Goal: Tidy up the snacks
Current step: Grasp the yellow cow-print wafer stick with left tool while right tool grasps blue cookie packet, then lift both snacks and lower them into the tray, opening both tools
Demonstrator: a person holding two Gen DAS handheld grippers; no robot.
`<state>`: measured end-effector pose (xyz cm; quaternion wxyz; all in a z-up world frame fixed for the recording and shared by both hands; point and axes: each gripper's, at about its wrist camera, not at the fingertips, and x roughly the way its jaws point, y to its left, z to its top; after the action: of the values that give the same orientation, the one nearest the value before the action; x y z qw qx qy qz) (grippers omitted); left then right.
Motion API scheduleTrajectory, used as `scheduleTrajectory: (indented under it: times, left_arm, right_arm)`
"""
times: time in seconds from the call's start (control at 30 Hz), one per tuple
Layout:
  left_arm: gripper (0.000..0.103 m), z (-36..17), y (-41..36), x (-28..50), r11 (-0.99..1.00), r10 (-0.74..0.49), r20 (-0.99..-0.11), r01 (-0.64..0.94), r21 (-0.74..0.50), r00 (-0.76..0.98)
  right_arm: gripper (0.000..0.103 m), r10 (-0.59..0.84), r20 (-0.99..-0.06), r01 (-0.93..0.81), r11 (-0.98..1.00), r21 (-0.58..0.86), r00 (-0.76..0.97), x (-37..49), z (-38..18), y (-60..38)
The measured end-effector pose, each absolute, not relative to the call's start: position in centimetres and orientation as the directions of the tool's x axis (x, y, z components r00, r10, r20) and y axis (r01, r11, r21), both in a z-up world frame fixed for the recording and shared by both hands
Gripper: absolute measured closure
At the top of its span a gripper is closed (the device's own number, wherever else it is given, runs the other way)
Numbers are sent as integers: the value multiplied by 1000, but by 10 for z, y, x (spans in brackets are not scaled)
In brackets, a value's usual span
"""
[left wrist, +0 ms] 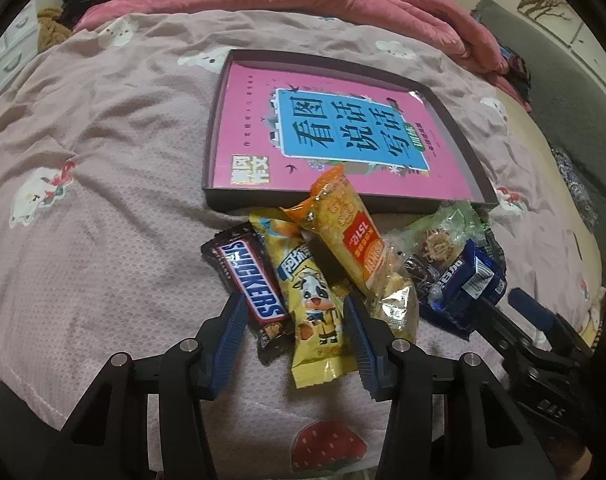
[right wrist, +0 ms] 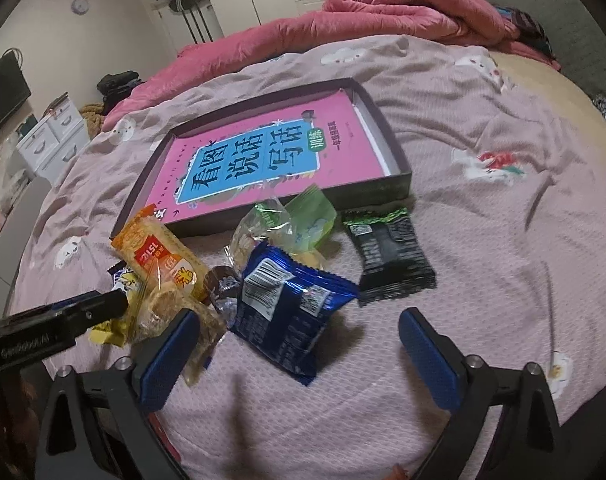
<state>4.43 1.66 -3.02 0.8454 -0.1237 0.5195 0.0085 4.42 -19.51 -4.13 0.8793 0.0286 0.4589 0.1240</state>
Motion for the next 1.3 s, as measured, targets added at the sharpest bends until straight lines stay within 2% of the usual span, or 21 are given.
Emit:
scheduleTrajectory:
  times: [0.17, 0.3, 0.5, 0.73, 0.93, 1.3]
  left_arm:
    - [57, -36, 12, 51, 970, -128, -892, -134, -204, 433]
    - [69, -41, 9, 56, 971, -129, -901, -130, -199, 414]
    - [78, -45, 9, 60, 967, -149, -896, -129, -222, 419]
    - [83, -43, 22, 56, 950, -190, -880, -143, -276, 436]
    - [84, -26, 27, 45, 943, -215, -852, -125, -308, 478]
    - [84, -1, 44, 34, 934, -199, -818, -147, -325, 539]
  right_arm:
    - [28, 247, -793, -217, 965, 148, 557, 47, -44, -182]
    - [48, 249, -784, -226, 964, 142, 569, 48, -44, -182]
    - [63, 281, -770, -235, 956, 173, 573, 48, -42, -191]
    - [74, 330, -750, -269, 940, 209, 573, 44, -35, -199]
    - [77, 354, -726, -283, 932, 225, 589, 39, -24, -207]
    - [95, 405, -668, -337, 911, 236, 625, 31, -2, -212]
